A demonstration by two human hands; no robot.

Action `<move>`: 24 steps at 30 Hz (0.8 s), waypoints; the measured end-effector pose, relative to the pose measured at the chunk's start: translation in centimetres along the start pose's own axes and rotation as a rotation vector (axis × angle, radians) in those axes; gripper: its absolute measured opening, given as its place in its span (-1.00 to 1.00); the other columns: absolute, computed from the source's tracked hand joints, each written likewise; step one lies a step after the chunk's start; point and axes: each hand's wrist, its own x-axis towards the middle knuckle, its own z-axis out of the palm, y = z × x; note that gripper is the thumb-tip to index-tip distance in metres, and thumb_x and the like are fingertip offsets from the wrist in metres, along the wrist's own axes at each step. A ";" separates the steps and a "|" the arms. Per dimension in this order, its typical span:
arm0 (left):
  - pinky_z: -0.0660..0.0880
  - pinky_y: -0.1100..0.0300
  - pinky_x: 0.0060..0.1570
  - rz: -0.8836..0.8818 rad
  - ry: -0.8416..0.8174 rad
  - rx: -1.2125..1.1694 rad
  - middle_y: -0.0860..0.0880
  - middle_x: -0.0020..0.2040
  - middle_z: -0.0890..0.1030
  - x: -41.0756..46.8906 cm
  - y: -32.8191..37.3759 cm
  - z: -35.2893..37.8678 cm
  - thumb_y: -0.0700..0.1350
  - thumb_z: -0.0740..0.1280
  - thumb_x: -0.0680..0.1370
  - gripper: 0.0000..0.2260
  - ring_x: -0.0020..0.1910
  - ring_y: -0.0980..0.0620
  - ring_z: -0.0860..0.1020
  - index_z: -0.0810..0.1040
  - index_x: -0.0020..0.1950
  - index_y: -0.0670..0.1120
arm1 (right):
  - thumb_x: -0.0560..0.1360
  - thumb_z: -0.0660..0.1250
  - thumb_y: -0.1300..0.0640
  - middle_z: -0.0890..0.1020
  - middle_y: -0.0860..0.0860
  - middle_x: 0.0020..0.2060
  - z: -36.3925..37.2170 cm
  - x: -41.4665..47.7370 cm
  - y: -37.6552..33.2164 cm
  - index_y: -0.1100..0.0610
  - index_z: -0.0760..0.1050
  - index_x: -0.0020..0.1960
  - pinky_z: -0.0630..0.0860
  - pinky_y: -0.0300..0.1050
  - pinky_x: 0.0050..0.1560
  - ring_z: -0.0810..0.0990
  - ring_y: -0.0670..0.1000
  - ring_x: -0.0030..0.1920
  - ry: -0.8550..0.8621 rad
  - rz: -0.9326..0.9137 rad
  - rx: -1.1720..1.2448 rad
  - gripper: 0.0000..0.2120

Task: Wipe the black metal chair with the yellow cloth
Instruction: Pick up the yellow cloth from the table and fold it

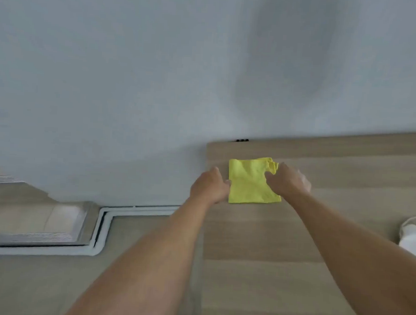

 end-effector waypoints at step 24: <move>0.50 0.05 0.03 -0.111 0.083 -0.004 -0.19 0.16 0.59 4.5 2.4 5.3 -0.16 0.31 0.55 -0.78 0.16 -0.19 0.56 0.52 0.15 -0.23 | 0.57 0.32 0.07 0.61 0.10 0.12 4.3 2.7 0.4 0.14 0.53 0.16 0.37 -0.07 -0.05 0.58 0.18 0.16 0.016 0.091 0.037 -0.79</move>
